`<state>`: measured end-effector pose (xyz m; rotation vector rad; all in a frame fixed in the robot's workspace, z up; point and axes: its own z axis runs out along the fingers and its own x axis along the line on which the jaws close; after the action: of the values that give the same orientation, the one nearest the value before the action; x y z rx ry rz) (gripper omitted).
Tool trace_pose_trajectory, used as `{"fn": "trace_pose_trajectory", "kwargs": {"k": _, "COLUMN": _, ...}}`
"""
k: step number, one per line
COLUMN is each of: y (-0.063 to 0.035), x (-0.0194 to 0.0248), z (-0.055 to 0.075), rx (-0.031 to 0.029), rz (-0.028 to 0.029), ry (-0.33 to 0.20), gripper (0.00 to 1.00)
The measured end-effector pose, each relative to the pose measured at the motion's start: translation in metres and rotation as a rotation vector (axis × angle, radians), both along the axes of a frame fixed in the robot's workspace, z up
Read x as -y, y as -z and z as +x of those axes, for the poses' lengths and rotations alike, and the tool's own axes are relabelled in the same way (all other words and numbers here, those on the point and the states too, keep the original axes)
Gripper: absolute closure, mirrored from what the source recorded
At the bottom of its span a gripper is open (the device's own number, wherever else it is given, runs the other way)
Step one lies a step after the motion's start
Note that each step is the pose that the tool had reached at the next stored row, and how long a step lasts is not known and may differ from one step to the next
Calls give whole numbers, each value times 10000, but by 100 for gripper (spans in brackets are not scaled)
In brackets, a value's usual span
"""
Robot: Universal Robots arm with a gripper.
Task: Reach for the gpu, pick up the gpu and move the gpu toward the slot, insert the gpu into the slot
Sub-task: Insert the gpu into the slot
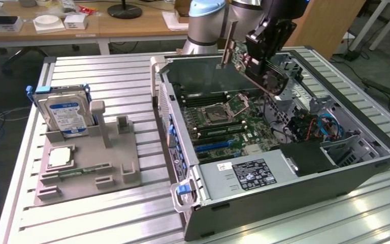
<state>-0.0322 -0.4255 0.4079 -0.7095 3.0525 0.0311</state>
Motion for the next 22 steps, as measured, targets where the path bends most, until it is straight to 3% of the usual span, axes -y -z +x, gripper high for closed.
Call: {"fn": "trace_pose_trajectory", "kwargs": {"k": 22, "y": 0, "x": 0, "z": -4, "rx": 0, "rz": -1, "ry": -2860, "gripper": 73}}
